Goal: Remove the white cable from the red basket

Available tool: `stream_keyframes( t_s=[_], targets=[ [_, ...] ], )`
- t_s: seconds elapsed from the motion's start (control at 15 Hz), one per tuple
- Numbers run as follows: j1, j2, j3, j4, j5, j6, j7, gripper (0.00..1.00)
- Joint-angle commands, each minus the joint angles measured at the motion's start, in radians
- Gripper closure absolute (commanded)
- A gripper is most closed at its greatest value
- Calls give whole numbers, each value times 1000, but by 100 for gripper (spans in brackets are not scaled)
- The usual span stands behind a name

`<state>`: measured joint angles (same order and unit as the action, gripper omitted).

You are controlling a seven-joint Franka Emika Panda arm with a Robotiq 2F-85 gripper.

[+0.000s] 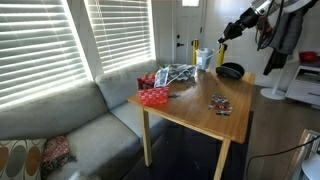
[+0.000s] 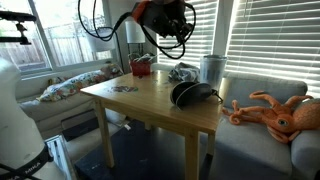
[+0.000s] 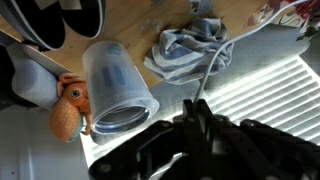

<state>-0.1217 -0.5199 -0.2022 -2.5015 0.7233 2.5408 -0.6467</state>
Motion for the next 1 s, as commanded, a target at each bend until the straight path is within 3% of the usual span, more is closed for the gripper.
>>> stream_keyframes(
  t_s=[0.0,0.6,0.67,0.73,0.93],
  targets=[
    [-4,-66,-25,-65,-42,78,117,98],
    [24,-68,-91,-119,-127,179,296,98],
    [26,-66,-95,-119,-132,180,309,68],
    [37,-68,-101,-115,-135,168,307,67],
    [71,-68,-101,-97,-144,120,309,49]
  ],
)
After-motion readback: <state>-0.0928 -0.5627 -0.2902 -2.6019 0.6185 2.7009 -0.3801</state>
